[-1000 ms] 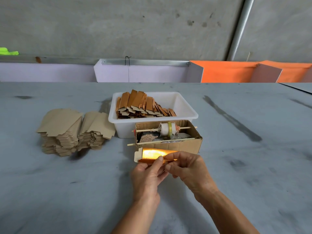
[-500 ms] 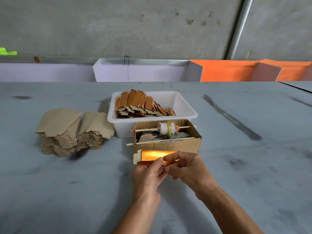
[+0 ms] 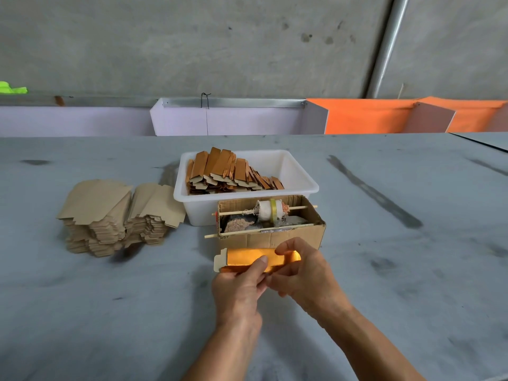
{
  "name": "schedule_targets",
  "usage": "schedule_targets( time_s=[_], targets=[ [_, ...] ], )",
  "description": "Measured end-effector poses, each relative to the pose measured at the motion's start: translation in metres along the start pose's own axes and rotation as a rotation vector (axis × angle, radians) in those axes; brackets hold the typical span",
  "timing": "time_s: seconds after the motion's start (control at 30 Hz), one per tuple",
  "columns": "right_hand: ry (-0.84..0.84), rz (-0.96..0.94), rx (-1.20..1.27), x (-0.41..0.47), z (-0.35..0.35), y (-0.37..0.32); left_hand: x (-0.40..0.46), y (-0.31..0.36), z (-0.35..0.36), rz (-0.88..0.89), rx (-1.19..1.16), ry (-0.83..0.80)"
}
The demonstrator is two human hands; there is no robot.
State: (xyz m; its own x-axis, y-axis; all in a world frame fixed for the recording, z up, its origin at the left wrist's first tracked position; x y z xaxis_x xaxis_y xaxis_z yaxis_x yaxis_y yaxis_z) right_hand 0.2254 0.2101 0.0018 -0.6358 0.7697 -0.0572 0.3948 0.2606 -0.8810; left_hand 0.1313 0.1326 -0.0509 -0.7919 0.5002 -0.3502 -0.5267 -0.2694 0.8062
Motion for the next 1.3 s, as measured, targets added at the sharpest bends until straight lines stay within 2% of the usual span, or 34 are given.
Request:
schedule_targets(
  time_s=[0.17,0.33,0.43,0.53,0.7,1.0,1.2,1.3],
  targets=[
    [0.278,-0.145,-0.085,-0.016,0.003,-0.006,0.000,0.001,0.001,-0.023,-0.084,0.083],
    [0.404,-0.083,0.190,-0.025,0.006,0.007,0.000,-0.005,0.002,-0.140,-0.126,0.120],
    [0.365,0.020,0.407,-0.021,0.009,0.017,-0.001,-0.006,0.003,-0.180,-0.129,0.102],
    [0.306,0.066,0.518,-0.018,0.009,0.023,-0.004,-0.006,0.005,-0.211,-0.106,0.074],
    [0.227,0.006,0.546,-0.011,0.005,0.022,-0.007,-0.009,0.005,-0.244,-0.065,0.070],
    [0.264,-0.083,0.613,-0.014,0.002,0.025,-0.007,-0.010,-0.001,-0.188,-0.016,0.109],
    [0.234,-0.044,0.690,-0.016,0.009,0.030,-0.012,-0.006,-0.001,-0.110,0.010,0.133],
    [0.186,0.041,0.786,-0.015,0.013,0.036,-0.013,-0.005,-0.003,-0.086,0.012,0.134]
  ],
)
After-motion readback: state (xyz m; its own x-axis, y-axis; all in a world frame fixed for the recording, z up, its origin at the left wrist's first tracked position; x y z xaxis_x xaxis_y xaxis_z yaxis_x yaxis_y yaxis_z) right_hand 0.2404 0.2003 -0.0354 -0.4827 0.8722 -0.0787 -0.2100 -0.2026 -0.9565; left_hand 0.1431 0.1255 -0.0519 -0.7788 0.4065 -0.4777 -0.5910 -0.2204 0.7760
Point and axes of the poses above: each hand's wrist, its own x-axis towards the middle knuckle, its own z-axis out of the palm, y = z × x, the point moved 7 cm from there along x, towards the middle knuckle
